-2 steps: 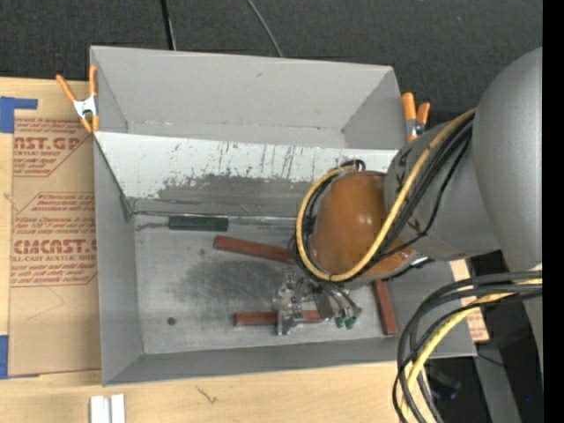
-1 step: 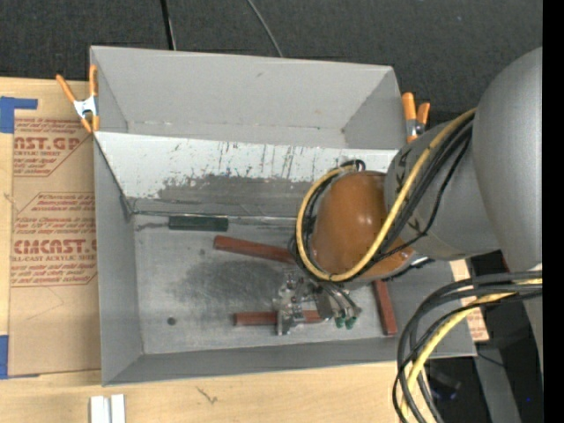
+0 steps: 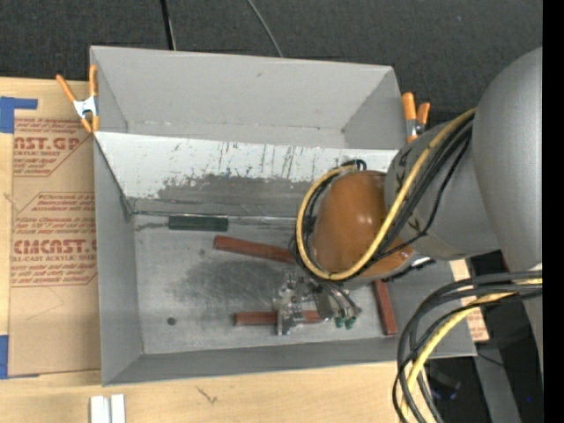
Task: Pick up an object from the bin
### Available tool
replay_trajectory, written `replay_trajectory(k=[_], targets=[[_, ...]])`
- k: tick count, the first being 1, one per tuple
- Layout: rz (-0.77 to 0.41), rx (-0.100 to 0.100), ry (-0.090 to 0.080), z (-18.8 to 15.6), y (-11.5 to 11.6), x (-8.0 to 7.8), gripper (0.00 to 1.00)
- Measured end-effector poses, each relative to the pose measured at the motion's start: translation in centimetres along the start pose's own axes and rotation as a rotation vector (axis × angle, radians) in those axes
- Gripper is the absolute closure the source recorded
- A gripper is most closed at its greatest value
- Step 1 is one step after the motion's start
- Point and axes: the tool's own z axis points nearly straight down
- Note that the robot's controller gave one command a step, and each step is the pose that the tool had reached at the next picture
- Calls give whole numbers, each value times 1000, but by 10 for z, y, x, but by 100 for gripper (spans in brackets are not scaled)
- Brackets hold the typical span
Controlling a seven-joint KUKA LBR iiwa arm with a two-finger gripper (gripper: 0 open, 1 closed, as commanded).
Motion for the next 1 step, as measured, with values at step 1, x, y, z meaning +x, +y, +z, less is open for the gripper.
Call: replay_trajectory(k=[1], targets=[[-4,2,-5,-161,-9,-19,100]])
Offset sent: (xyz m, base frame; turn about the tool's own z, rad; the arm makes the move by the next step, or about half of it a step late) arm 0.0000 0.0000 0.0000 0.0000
